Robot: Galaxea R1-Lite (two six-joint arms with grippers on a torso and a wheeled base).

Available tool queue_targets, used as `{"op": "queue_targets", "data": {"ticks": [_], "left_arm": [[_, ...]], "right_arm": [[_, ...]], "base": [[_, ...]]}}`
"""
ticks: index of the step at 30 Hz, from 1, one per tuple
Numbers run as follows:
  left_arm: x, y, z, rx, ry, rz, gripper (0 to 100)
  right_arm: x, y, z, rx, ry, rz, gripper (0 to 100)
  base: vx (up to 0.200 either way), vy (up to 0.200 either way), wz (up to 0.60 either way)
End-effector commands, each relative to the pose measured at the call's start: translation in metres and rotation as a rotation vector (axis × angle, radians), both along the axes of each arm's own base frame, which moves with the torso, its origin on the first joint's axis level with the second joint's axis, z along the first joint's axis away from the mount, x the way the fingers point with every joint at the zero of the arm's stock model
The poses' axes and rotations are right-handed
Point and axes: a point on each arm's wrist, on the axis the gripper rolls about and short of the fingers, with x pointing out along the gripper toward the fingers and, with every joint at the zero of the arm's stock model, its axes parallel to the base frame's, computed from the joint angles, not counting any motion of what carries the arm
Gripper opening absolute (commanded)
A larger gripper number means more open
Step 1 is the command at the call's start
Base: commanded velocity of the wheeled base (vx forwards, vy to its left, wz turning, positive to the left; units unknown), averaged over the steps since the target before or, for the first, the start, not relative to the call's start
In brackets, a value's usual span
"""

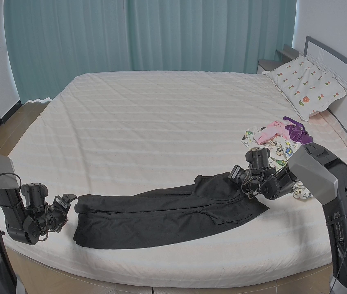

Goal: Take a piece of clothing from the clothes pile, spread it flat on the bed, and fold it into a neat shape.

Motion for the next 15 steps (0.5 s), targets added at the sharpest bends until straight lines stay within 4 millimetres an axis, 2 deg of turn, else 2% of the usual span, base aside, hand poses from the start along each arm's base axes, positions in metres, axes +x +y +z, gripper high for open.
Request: {"op": "queue_targets", "data": {"ticks": [1,4,5,11,15], "left_arm": [[0.000,0.000,0.000,0.000,0.000,0.000,100],[0.000,0.000,0.000,-0.001,0.000,0.001,100],[0.000,0.000,0.000,-0.003,0.000,0.001,100],[0.000,0.000,0.000,-0.003,-0.003,0.001,100],[0.004,0.001,0.003,0.004,-0.028,0.004,100]], "right_arm": [[-0.001,0.000,0.000,-0.001,0.000,0.003,100],[-0.003,-0.002,0.005,0.001,-0.002,-0.001,100],[-0.005,-0.008,0.015,0.006,-0.009,-0.014,100],[-0.026,-0.029,0.043,0.011,-0.006,-0.053,100],[-0.063,-0.039,0.060,0.096,0.006,-0.130,100]], "base": [[0.000,0.000,0.00],[0.000,0.000,0.00],[0.000,0.000,0.00],[0.000,0.000,0.00],[0.000,0.000,0.00]]}}
